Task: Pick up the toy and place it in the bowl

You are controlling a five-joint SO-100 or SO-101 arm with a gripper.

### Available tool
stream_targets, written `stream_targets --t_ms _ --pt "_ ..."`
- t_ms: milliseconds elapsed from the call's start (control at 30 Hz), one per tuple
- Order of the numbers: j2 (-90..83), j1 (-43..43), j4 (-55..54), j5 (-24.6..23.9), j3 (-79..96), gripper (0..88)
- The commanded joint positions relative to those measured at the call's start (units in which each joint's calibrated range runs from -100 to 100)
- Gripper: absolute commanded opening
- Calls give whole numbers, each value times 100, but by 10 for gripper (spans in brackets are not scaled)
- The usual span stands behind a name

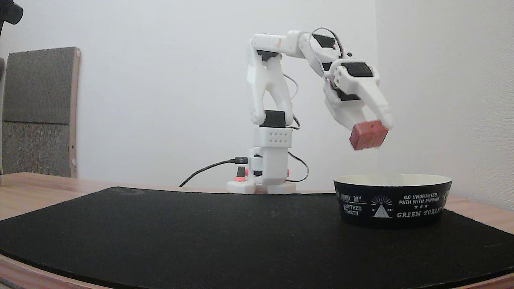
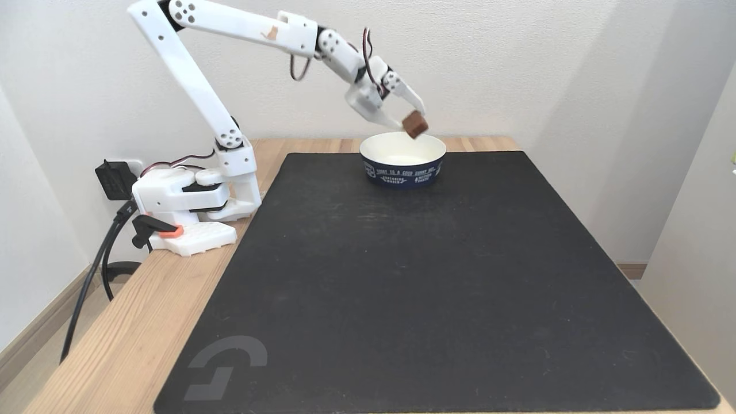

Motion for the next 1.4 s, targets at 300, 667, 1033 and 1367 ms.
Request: stream_targets --t_ms 300,667,1033,1367 --pt "-257 422 -826 13 653 463" --pt "-3158 2053 12 13 2681 55" --pt "-7918 1794 1740 13 5944 55" --pt "-8093 2020 2654 -24 5926 56"
